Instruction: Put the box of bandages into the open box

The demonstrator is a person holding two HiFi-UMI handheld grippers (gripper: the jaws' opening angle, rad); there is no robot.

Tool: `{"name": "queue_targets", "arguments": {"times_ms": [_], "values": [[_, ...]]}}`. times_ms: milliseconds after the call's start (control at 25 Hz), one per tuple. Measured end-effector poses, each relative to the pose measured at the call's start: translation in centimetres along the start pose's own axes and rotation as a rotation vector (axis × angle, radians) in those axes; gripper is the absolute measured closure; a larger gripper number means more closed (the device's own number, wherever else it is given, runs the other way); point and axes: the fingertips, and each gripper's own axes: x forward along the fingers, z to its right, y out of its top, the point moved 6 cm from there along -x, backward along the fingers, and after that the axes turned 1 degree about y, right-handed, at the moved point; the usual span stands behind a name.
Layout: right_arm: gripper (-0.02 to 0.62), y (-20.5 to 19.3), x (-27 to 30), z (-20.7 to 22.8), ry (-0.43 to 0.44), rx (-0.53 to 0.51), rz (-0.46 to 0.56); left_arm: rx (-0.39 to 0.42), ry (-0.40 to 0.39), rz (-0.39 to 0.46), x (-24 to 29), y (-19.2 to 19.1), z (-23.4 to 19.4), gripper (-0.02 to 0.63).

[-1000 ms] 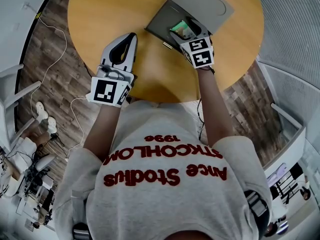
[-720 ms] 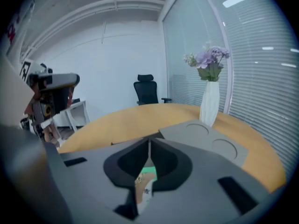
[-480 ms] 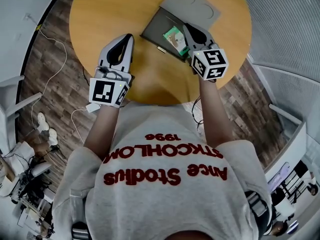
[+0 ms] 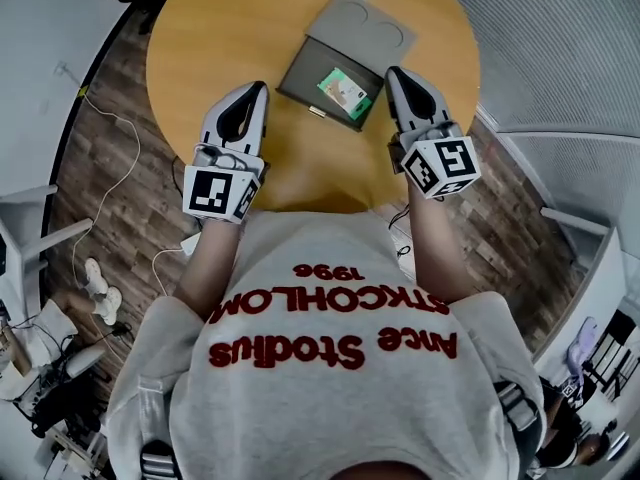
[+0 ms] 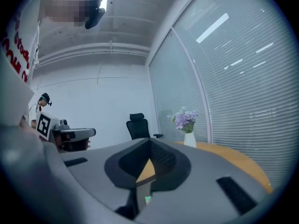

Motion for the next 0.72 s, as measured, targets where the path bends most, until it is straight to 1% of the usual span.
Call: {"name": "queue_targets", "arguments": {"times_ms": [80, 160, 440, 720], "values": [[0.591, 0.9, -1.1, -0.5, -0.006, 0.035, 0.021, -0.001, 0.002, 0.006, -0.5, 0.4, -0.1, 0.603], [0.591, 1.8, -2.2, -0.6, -0.016, 0.048, 0.049, 0.001, 0.000, 0.010, -0.7, 0.6, -0.2, 0.603], [0.591, 3.8, -4.1, -0.5, -0.059, -0.002, 0.117, 0.011, -0.016, 0.019, -1.4, 0.8, 0.0, 0.603], [0.591, 4.5, -4.7, -0.3, -0.082, -0.023, 0.133, 0.016, -0.028, 0.035, -1.2, 1.2, 0.5, 0.603]]}}
